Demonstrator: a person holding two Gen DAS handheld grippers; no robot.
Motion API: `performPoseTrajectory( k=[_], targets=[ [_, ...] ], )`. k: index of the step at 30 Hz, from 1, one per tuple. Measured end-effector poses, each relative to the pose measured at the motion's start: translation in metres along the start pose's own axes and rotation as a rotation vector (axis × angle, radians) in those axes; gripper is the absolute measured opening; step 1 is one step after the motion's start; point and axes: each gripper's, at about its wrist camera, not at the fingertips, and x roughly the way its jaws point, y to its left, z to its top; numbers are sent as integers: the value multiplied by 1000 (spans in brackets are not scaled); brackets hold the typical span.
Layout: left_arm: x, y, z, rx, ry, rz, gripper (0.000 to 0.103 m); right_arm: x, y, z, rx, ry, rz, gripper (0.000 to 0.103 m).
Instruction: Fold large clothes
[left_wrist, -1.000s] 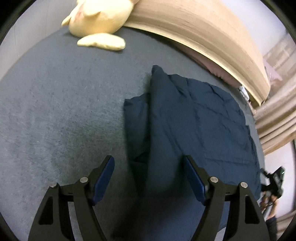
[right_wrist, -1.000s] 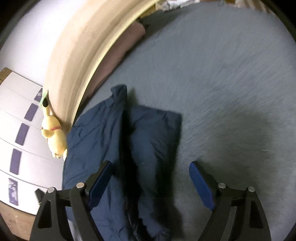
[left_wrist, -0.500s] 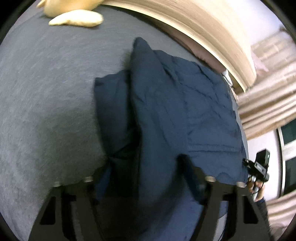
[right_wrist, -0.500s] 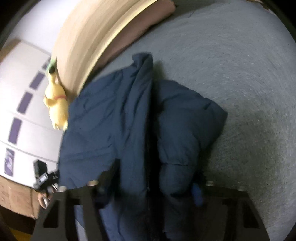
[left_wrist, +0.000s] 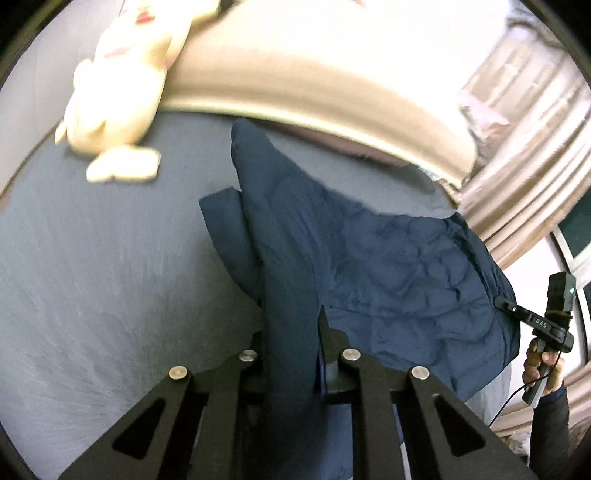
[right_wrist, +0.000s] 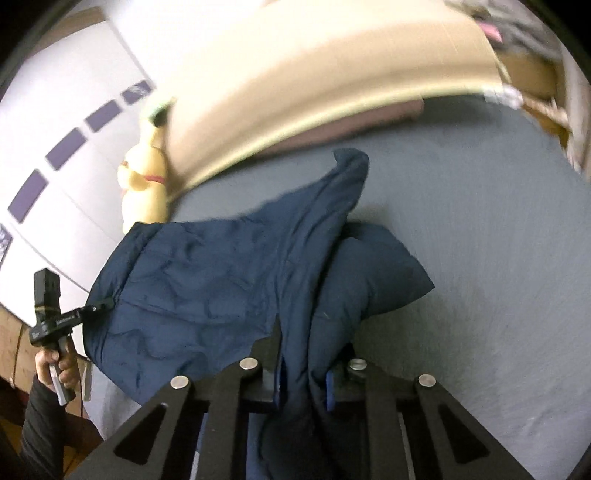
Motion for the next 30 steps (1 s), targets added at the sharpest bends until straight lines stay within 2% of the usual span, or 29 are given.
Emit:
performPoseTrajectory(
  k=[5,8,10,14,16,17,18,19,20,22,23,25,27,29,30],
  targets=[
    [-60,-34,-10,62,-91,-23,14,-68,28,-9,-70,-88,10,16],
    [-88,-40,-25,85,-133,-41,14,-97,30,-28,-88,-119,16,16],
    [-101,-42,-47,94,-152,-50,14,-111,25,-52,-86,-127,20,16],
    [-85,-30,-92,59,-127,-43,15,-99,7,-94,-38,-113,36,16],
    [-55,-14,-125,4,-55,-17,15,-76,-14,-129,34,-65,41,17],
    [-38,-4,-140,-16,-14,30,16,-62,-21,-143,48,-38,15,18],
    [-25,3,-151,-34,13,71,21,-47,-30,-159,79,-10,-22,23],
    [-10,13,-162,-60,47,101,32,-34,-38,-171,109,21,-52,32],
    [-1,23,-171,-91,60,95,37,-20,-50,-185,154,56,-70,41],
    [-4,31,-173,-137,44,92,50,-18,-70,-201,253,28,-69,69],
    [-7,33,-169,-154,62,95,50,-20,-74,-203,282,23,-69,73],
    [-19,32,-161,-133,80,109,50,-28,-81,-202,324,22,-58,74],
    [-43,30,-149,-82,32,143,50,-46,-84,-194,312,-11,-89,74],
    [-63,30,-141,-77,-29,166,55,-67,-87,-185,317,-80,-121,74],
    [-71,29,-136,-81,-71,163,61,-74,-88,-180,322,-108,-127,74]
  ],
)
